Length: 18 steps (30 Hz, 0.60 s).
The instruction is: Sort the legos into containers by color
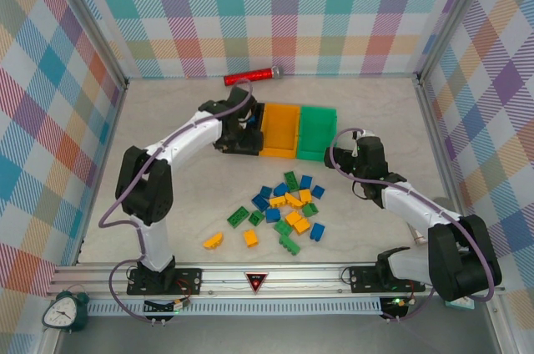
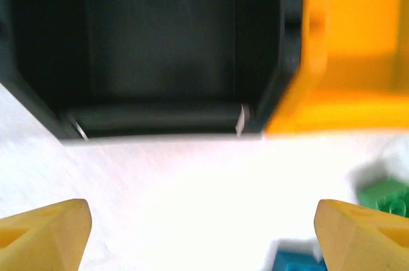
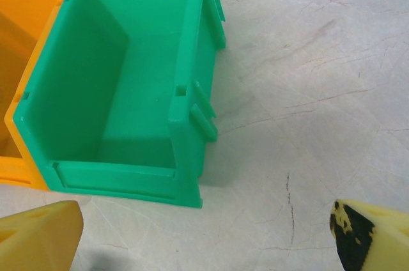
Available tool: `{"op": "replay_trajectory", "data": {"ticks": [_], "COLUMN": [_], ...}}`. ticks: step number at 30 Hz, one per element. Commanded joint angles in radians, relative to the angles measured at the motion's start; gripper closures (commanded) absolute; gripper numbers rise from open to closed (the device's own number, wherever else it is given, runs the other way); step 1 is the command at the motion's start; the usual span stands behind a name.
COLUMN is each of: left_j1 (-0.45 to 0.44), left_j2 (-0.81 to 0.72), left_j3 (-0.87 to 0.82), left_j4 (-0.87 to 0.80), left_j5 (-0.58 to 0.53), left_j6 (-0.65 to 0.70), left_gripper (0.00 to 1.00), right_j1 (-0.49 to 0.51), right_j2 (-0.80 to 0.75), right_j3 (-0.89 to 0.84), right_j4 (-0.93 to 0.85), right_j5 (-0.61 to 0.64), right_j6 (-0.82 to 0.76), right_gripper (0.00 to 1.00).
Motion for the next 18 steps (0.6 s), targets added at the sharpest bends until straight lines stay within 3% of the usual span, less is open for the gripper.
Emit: {"op": "replay_trajectory", "data": {"ticks": [1, 9, 18], "left_j1": [-0.049, -0.185, -0.236], "left_j2": [-0.12, -0.157, -0.054], "left_j3": [-0.103, -0.275, -0.189], "left_j4": [0.062, 0.094, 0.134], "left_j5": [0.102, 0.138, 0.153], "left_j6": [0.023, 0.079, 0.083], "left_gripper": [0.12, 0.16, 0.23], "right_j1": [0.009, 0.012, 0.015], "right_j2": [0.011, 0.026, 0.04], "right_j3": [0.031, 0.037, 0.042], "right_j4": [-0.007, -0.008, -0.006], "right_j5": [-0.014, -0.009, -0.01], "right_j6": [0.003, 0.001, 0.0], "right_gripper": [0.01, 0.01, 0.01]}}
